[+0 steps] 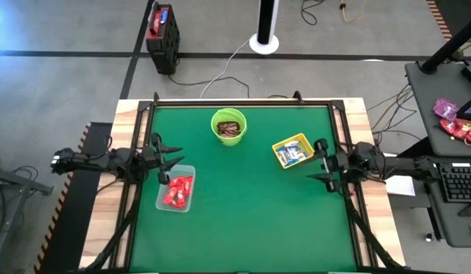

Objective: Sort candy by brand, put in halloween buckets
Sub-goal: Return to Home Position

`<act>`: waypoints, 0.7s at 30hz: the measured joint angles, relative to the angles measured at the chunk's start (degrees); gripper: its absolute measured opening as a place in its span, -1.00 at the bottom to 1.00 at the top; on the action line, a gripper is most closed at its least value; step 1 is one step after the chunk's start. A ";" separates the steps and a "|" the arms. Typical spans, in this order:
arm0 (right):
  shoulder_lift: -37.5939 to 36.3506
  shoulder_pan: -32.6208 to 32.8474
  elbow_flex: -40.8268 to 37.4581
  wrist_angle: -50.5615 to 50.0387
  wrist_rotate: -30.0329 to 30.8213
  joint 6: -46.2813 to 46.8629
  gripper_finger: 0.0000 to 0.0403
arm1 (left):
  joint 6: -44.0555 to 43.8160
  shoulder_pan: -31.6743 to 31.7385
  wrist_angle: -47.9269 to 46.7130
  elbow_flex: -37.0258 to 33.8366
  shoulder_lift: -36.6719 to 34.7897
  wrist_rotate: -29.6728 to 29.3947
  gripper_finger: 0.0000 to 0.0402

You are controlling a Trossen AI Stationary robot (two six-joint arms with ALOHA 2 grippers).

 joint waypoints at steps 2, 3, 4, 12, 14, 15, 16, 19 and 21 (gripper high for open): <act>-0.01 0.00 -0.01 -0.19 0.00 6.97 0.09 | -0.02 0.00 0.00 0.00 0.43 0.00 -0.36; -0.01 0.00 -0.01 -0.19 0.01 10.19 0.09 | -0.02 0.00 0.00 0.00 0.63 0.00 -0.36; 0.01 0.00 -0.01 -0.19 0.02 13.09 0.09 | -0.03 0.00 0.02 0.00 0.82 -0.01 -0.36; -0.01 0.00 -0.03 -0.32 0.04 25.46 0.09 | -0.08 0.00 0.04 0.00 1.99 0.00 -0.36; 0.01 0.00 -0.03 -0.32 0.04 25.71 0.09 | -0.11 0.00 0.06 0.00 2.20 0.00 -0.36; 0.02 0.00 -0.03 -0.33 0.04 25.71 0.09 | -0.11 0.00 0.08 0.00 2.35 0.00 -0.36; 0.02 0.00 -0.03 -0.32 0.04 25.68 0.09 | -0.11 0.00 0.04 0.00 2.46 0.00 -0.36; 0.02 0.00 -0.05 -0.32 0.04 25.64 0.09 | -0.11 0.00 0.10 0.00 2.76 0.00 -0.36; 0.02 0.00 -0.05 -0.32 0.04 25.63 0.09 | -0.12 -0.02 0.11 0.00 2.92 0.00 -0.36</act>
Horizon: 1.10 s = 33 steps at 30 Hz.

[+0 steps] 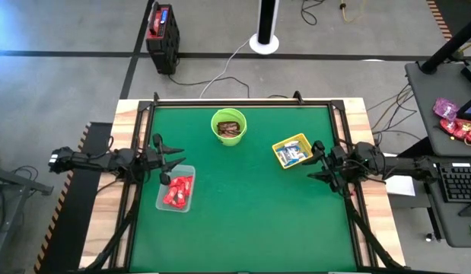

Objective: Sort candy by brand, put in halloween buckets
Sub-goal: Return to Home Position

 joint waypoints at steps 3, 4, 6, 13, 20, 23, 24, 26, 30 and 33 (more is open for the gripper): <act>0.00 0.00 0.00 0.00 0.02 0.00 0.09 | 0.01 0.02 0.00 0.00 0.30 0.00 -0.36; 0.00 0.00 0.00 0.00 0.02 -0.01 0.09 | -0.01 0.00 0.00 0.00 0.42 0.00 -0.36; 0.00 0.00 -0.01 -0.01 0.02 -0.02 0.09 | 0.00 0.01 0.00 0.00 0.59 0.00 -0.36; 0.00 0.00 -0.02 0.00 0.04 -0.02 0.09 | 0.01 0.00 0.00 0.00 0.69 0.00 -0.36; 0.00 0.00 -0.04 0.00 0.04 -0.03 0.09 | 0.01 0.00 0.00 0.00 0.94 0.02 -0.36; 0.00 0.00 -0.04 0.00 0.04 -0.02 0.09 | 0.01 0.00 0.00 -0.02 1.07 0.02 -0.36; 0.00 0.00 -0.04 0.00 0.04 -0.02 0.09 | 0.01 0.00 0.00 -0.02 1.08 0.02 -0.36; 0.00 0.00 -0.04 0.00 0.05 -0.04 0.09 | 0.01 0.00 0.00 -0.02 1.08 0.02 -0.36; 0.00 0.00 -0.04 0.00 0.06 -0.04 0.09 | 0.01 0.00 0.00 -0.02 1.08 0.02 -0.36; 0.00 0.00 -0.04 0.00 0.06 -0.04 0.09 | 0.01 0.00 0.00 -0.02 1.08 0.02 -0.36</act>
